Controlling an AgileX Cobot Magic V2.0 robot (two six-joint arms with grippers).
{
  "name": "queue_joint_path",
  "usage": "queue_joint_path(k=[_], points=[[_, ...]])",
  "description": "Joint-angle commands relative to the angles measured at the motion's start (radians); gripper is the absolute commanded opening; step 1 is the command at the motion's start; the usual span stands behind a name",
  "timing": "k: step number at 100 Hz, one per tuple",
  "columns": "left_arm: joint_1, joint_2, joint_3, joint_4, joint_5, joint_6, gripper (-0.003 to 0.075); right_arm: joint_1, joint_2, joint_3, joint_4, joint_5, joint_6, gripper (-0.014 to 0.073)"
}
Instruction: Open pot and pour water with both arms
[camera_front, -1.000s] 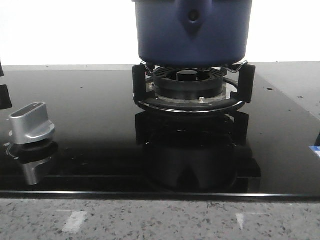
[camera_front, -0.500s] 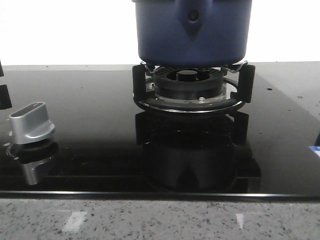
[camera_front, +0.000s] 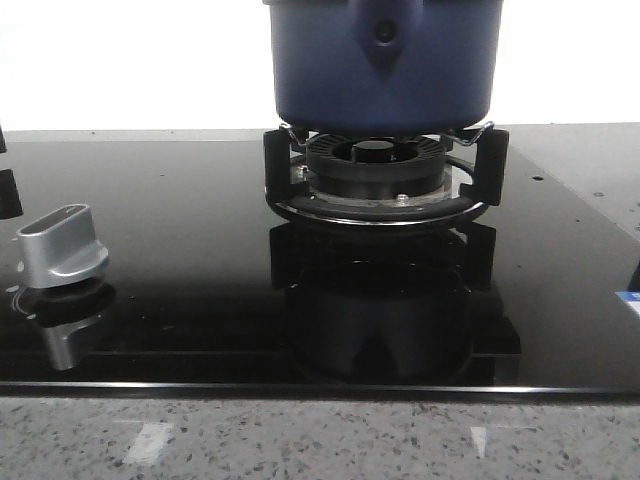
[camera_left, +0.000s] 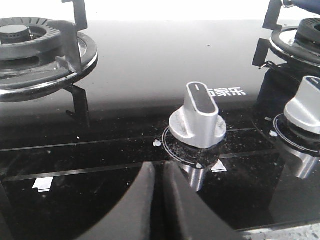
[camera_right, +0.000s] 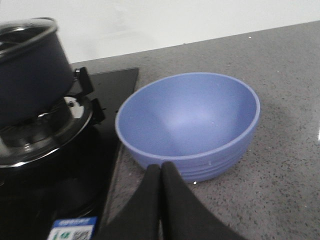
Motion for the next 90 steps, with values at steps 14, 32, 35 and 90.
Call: queue_joint_path(k=[14,32,35,90], points=[[0.001,-0.027,0.031,-0.014,-0.045,-0.011,-0.002,-0.091,-0.012,0.239,0.015,-0.473,-0.011,-0.0074],[0.001,-0.027,0.031,-0.014,-0.045,-0.011,-0.002,-0.116,-0.012,0.359,0.015,-0.513,-0.006,-0.0074],[0.001,-0.027,0.031,-0.014,-0.045,-0.011,-0.002,-0.116,-0.012,0.371,0.015,-0.513,-0.006,-0.0074],[0.001,-0.027,0.031,-0.014,-0.045,-0.011,-0.002,-0.116,-0.012,0.392,-0.066,-0.338,0.106,-0.0074]])
